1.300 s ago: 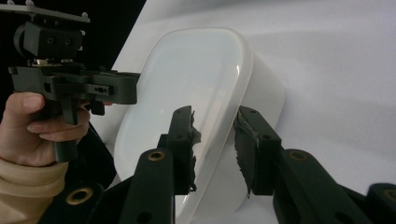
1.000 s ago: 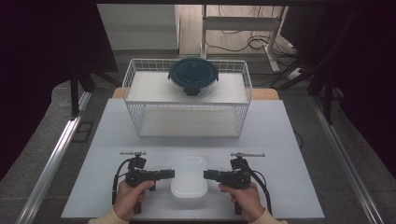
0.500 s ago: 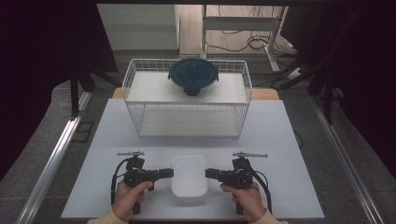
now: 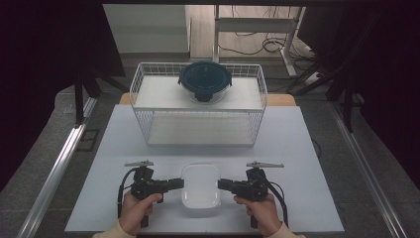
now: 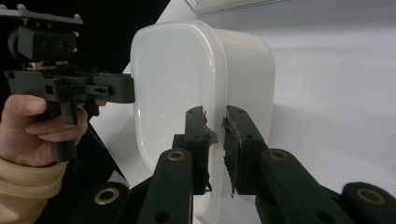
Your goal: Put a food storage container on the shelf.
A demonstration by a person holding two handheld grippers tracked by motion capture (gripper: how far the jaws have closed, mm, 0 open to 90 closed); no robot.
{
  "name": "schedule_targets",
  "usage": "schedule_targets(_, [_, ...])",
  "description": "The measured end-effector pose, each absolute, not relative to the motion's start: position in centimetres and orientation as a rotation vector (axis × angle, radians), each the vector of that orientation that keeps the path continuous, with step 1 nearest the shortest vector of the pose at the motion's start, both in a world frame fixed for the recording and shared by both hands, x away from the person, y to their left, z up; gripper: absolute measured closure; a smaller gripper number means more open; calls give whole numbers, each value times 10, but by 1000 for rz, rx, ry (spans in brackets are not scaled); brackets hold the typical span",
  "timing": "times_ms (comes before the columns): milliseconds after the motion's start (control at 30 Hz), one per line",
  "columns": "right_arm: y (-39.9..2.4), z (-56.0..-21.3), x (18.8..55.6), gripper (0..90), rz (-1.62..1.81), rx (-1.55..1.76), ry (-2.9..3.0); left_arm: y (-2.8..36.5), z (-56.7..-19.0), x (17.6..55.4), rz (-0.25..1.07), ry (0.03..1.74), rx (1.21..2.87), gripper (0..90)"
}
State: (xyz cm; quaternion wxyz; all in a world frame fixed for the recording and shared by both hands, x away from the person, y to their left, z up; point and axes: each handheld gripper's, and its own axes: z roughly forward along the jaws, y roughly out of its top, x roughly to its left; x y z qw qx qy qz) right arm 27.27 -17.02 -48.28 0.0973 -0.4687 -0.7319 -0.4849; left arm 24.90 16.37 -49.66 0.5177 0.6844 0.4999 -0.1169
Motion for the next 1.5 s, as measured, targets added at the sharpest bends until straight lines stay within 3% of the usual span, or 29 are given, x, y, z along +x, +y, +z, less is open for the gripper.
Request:
schedule_targets(567, [-169,-472,271,795,-1522,-1311,-2226,165,-479,245,-197,1144,1661,802])
schedule_targets(1500, [-170,-414,279,794,-1757,-1192,-2350,165,-418,263,-27,965,1679,802])
